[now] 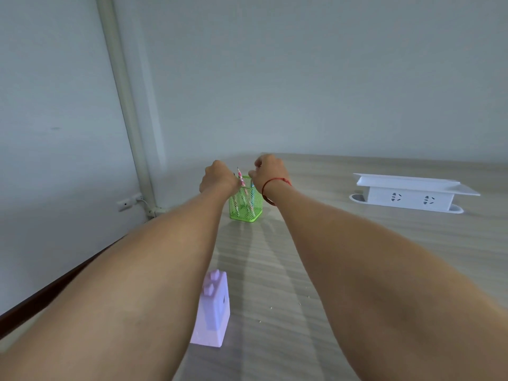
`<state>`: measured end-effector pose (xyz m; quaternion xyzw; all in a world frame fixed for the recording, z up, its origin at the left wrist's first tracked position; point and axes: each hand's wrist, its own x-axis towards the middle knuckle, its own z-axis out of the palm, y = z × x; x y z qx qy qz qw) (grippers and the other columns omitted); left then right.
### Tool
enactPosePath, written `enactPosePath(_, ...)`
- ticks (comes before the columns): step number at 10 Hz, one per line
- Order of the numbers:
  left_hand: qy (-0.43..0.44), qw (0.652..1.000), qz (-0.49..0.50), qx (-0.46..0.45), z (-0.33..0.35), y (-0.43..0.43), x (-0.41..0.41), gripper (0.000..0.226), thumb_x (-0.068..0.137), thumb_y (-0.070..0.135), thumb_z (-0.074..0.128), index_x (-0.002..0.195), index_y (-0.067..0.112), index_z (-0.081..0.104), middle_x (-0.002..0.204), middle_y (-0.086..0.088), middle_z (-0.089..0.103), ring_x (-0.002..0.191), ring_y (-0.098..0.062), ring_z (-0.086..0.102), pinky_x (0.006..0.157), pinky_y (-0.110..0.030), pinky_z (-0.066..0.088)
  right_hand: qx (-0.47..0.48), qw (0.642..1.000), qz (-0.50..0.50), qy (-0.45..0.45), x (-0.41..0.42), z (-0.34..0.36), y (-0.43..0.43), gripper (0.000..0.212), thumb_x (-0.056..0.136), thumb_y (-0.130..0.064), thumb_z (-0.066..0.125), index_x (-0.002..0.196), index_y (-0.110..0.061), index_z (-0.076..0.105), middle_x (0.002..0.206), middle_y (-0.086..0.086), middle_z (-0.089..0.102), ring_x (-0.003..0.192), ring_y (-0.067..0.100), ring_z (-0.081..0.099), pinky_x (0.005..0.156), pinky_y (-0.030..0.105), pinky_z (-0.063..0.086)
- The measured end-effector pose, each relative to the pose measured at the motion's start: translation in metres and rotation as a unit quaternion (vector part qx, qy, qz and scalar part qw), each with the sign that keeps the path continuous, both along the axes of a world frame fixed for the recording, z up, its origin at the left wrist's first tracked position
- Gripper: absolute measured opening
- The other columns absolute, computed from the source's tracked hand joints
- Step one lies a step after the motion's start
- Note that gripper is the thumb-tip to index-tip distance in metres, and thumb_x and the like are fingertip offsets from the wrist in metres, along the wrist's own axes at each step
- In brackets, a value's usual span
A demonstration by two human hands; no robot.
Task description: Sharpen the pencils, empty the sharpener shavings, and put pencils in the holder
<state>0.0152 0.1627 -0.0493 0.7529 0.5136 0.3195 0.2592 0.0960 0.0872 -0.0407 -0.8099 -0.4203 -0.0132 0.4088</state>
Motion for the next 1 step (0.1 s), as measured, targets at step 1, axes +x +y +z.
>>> enactPosePath(1,-0.004,1.0,0.002,-0.006,0.0085,-0.0095,-0.0074,0.043,0.071,0.028,0.07,0.108,0.008,0.061,0.111,-0.01,0.063,0.096,-0.034,0.067,0.084,-0.041,0.057,-0.004,1.0,-0.001,0.012,-0.0067,0.013,-0.0232,0.037,0.094,-0.018,0.055,0.129,-0.007,0.052,0.131,0.014,0.057,0.121,0.031,0.055,0.097,0.035,0.045)
